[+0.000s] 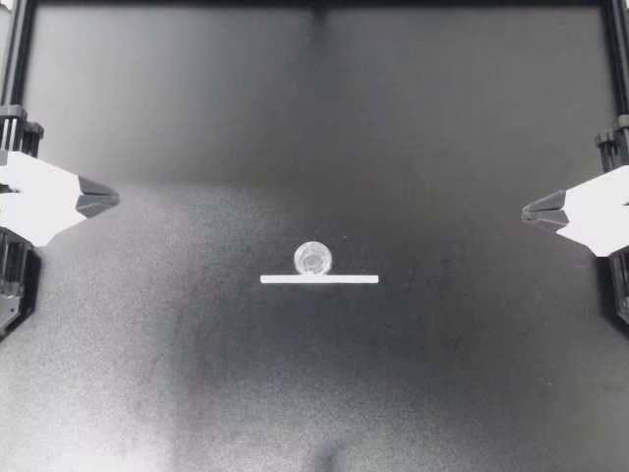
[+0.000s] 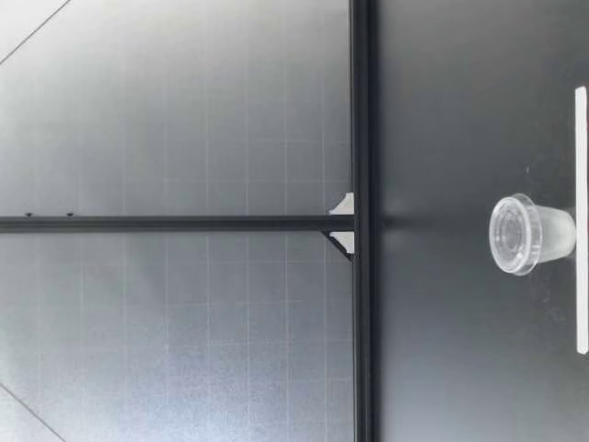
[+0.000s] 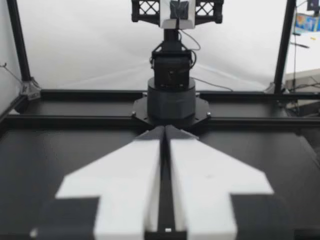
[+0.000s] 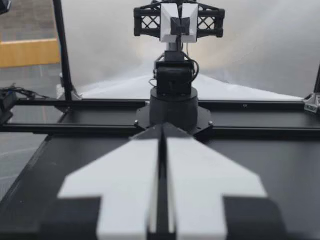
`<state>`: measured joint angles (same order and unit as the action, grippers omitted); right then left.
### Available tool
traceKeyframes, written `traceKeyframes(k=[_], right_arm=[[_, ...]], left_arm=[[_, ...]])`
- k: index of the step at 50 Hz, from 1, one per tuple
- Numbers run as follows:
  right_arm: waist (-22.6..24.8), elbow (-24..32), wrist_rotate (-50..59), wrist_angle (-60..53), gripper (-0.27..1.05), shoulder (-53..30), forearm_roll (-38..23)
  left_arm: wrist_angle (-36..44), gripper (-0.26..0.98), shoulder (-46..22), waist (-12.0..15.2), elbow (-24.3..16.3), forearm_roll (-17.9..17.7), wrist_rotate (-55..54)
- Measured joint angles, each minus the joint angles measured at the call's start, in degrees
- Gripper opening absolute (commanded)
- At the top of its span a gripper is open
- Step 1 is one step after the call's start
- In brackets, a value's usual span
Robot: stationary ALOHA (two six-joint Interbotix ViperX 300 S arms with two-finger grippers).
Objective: Pick up the plastic cup and open its lid.
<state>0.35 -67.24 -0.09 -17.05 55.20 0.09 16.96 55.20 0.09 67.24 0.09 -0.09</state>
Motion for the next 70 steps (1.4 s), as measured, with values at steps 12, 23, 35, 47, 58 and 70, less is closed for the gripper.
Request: traceKeyframes(k=[12,23,35,47,58,70], right_arm=[[0.0,0.1,0.0,-1.1,-0.18,0.0,-0.1],[0.0,0.1,0.0,-4.7,-0.18,-4.9,-0.1],[-1.2,2.5,0.1,-9.4,-0.18,-19.0,-0.1],[-1.4,6.9,0.2,-10.8,-0.18,-31.1,-0.1],[-1.4,11.3,0.2,-10.8,-0.18,-41.4,-0.1],[-1.4,16.5,0.3,-9.3,-0.18,-49.9,-0.1]], left_arm=[[1.4,-0.17,-0.4,0.4,1.2,0.0,0.8],[1.7,-0.17,-6.3,2.7,3.7,0.0,1.8],[2.5,-0.17,-22.2,3.6,2.7,0.0,2.7],[2.5,-0.17,-34.8,3.6,-1.1,0.0,2.6],[2.4,-0.07,-42.5,3.6,-4.9,0.0,2.2],[2.5,0.48,-48.9,3.6,-7.8,0.0,2.6]])
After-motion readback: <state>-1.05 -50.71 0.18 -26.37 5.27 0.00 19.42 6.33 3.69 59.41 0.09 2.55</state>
